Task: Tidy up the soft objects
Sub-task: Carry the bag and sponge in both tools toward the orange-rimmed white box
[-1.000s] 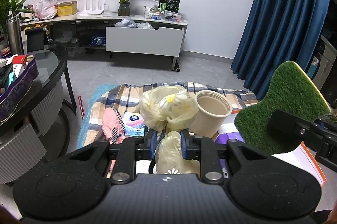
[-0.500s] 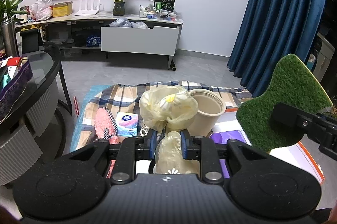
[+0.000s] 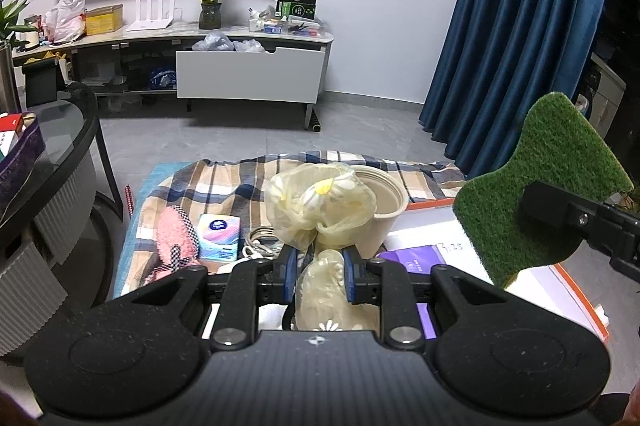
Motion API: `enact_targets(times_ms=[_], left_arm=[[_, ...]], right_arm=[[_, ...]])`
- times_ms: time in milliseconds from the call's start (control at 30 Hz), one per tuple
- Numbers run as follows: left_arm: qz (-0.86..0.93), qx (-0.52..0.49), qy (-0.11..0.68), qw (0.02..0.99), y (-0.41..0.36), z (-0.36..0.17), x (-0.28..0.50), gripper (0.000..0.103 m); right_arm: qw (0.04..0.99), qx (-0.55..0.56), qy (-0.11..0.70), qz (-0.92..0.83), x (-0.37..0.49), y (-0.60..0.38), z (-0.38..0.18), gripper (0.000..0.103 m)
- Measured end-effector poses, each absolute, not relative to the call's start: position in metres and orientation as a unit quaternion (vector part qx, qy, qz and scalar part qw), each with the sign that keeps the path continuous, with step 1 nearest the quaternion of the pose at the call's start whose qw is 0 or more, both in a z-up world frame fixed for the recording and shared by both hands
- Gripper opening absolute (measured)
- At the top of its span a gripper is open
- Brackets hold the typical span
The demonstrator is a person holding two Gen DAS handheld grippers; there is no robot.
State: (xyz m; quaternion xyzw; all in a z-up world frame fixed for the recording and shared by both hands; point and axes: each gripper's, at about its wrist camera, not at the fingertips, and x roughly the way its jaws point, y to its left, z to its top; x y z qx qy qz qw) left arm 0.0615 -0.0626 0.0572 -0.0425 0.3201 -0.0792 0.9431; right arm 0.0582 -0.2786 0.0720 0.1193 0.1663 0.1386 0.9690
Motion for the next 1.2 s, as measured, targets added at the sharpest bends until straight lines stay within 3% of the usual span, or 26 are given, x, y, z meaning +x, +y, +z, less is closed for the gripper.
enact_targets(times_ms=[1200], left_arm=[[-0.145, -0.025, 0.330, 0.933, -0.118, 0.049, 0.078, 0.025]], right_arm=[[0.973, 0.143, 0.171, 0.062, 0.061, -0.347, 0.052, 0.038]])
